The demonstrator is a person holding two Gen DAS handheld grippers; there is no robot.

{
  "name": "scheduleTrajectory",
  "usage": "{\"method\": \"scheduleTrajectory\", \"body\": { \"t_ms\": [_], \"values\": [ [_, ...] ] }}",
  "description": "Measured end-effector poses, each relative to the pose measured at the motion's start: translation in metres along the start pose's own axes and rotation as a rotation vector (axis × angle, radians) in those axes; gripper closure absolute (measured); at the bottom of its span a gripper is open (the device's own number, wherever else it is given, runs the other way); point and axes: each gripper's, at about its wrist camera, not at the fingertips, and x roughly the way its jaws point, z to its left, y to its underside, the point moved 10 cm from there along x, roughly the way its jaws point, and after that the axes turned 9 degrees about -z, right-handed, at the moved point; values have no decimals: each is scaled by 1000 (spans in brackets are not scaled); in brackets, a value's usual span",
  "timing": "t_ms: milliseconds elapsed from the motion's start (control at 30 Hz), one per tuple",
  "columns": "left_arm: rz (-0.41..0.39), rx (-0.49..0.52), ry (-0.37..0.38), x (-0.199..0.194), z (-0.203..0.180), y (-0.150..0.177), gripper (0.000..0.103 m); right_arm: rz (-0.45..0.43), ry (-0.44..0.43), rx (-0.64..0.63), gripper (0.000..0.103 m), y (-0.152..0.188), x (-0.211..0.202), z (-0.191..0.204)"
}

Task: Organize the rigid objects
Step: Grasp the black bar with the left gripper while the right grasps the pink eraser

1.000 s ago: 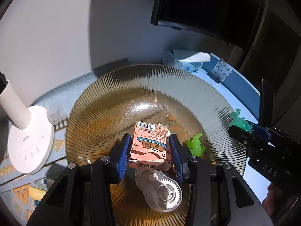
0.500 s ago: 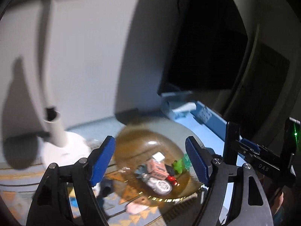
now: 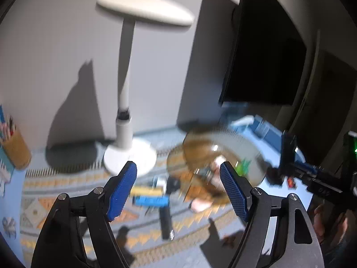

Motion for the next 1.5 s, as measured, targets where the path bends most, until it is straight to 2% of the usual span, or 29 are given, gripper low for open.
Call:
{"method": "scheduleTrajectory", "body": {
  "t_ms": [133, 267, 467, 600, 667, 700, 767, 867, 1133, 1167, 1300, 1367, 1433, 1500],
  "values": [
    [123, 12, -58, 20, 17, 57, 28, 86, -38, -19, 42, 39, 16, 21],
    [226, 5, -75, 46, 25, 106, 28, 189, -72, -17, 42, 80, 44, 33],
    [294, 21, -64, 74, 21, 139, 29, 321, -127, 0, 42, 122, 85, 49],
    [315, 42, -66, 87, 17, 148, 41, 347, -138, 15, 42, 129, 107, 57],
    [328, 44, -64, 92, 17, 153, 57, 359, -140, 47, 42, 132, 120, 59],
    [332, 42, -70, 94, 18, 155, 60, 361, -142, 60, 42, 133, 126, 59],
    [323, 39, -68, 95, 20, 155, 74, 352, -131, 82, 42, 132, 136, 60],
    [295, 27, -58, 93, 23, 152, 82, 336, -117, 86, 42, 129, 148, 61],
    [275, -89, -20, 89, 35, 150, 82, 306, -141, 38, 42, 131, 163, 80],
    [273, -98, -26, 87, 38, 149, 82, 311, -166, 30, 42, 132, 162, 85],
    [292, -120, -46, 78, 54, 151, 82, 390, -392, 1, 42, 145, 141, 122],
    [297, -124, -53, 72, 62, 151, 82, 402, -450, -47, 42, 153, 125, 133],
    [309, -131, -47, 67, 69, 153, 81, 389, -422, -95, 42, 158, 117, 130],
    [323, -150, -22, 64, 72, 155, 80, 385, -359, -138, 42, 161, 119, 120]
  ]
}}
